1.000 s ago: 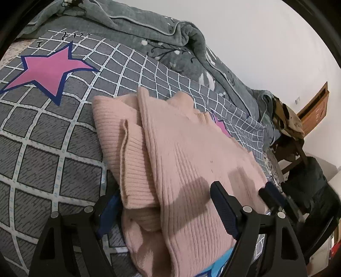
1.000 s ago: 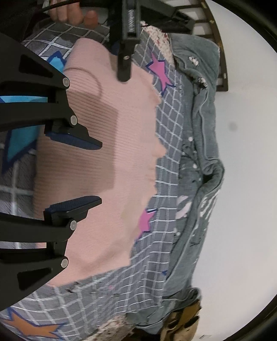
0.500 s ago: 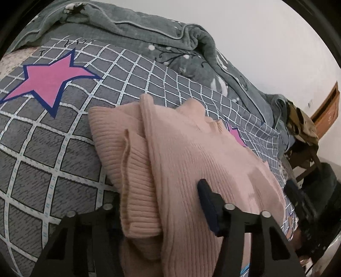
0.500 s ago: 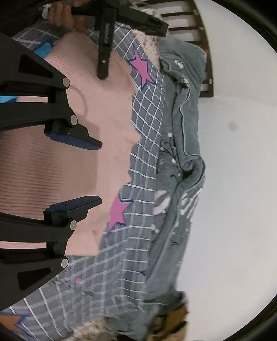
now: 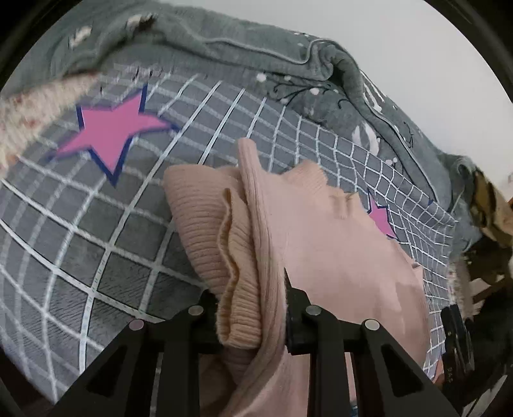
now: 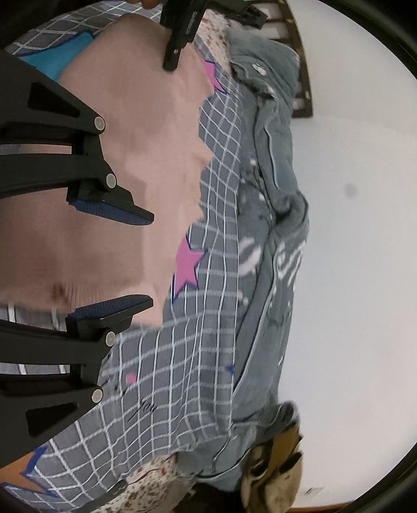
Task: Fold small clothes
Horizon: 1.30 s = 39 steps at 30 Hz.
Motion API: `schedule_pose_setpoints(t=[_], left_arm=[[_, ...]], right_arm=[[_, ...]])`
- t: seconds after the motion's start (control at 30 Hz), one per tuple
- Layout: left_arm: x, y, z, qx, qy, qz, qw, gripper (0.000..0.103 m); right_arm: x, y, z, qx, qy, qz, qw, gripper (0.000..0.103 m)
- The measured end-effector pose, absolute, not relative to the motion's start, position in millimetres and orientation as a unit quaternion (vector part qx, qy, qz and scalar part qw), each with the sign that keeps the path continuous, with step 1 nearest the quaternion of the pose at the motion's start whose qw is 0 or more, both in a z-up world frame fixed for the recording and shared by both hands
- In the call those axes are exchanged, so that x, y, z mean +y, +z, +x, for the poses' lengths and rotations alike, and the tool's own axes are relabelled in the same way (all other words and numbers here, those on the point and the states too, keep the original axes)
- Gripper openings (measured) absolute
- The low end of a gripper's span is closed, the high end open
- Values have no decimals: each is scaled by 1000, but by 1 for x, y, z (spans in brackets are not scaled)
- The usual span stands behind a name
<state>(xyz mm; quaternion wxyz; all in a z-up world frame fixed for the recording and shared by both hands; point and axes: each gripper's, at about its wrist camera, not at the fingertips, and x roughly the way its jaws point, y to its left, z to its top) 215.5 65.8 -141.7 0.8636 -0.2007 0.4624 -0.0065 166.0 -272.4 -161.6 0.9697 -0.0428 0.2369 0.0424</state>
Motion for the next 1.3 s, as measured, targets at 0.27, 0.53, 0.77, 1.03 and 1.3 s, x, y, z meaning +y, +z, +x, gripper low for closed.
schedule_pose_setpoints(t=[0.27, 0.53, 0.77, 1.03, 1.3], left_arm=[[-27, -69, 219, 466, -34, -164, 869, 23], [-160, -100, 229, 505, -88, -103, 852, 22], [-201, -129, 225, 507, -136, -71, 849, 55], [-154, -86, 201, 443, -175, -112, 872, 69], [-69, -102, 176, 428, -101, -105, 892, 69]], right_arm=[[-346, -152, 150, 216, -12, -8, 976, 44], [-399, -156, 143, 221, -20, 52, 974, 44], [-417, -165, 136, 231, -17, 62, 971, 44], [-403, -156, 138, 225, 52, 125, 965, 44], [-358, -150, 141, 220, 208, 227, 925, 51]])
